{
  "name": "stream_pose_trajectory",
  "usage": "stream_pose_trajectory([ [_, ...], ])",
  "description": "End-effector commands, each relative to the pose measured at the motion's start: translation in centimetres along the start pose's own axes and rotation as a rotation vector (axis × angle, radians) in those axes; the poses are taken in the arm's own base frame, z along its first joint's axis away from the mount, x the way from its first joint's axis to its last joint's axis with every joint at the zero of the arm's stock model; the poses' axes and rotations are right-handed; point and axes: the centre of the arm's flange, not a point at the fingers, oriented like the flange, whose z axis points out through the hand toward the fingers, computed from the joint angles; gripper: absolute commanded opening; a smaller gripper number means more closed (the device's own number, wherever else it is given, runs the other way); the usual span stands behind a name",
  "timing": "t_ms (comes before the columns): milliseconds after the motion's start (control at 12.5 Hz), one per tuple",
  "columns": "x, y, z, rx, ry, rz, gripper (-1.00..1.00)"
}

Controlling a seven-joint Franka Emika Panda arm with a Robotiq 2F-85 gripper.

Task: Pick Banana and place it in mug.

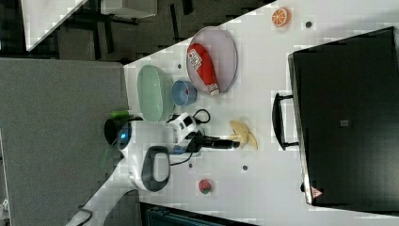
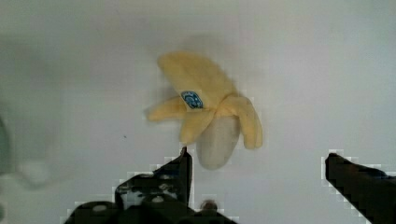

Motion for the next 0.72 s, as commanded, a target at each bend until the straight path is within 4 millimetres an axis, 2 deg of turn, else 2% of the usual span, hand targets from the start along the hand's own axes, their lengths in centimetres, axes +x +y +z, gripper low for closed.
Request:
stream_pose_trajectory([
  [80, 0.8, 0.2, 1.8, 0.023, 0.052, -0.091, 1.00],
  [400, 1.1, -0.1, 6.2, 0.023, 0.046, -0.094, 1.00],
  [640, 1.4, -0.3, 7.8, 0.029, 0.092, -0.093, 1.00],
  [720, 1.3, -0.4, 8.1, 0.029, 0.092, -0.091, 0.69],
])
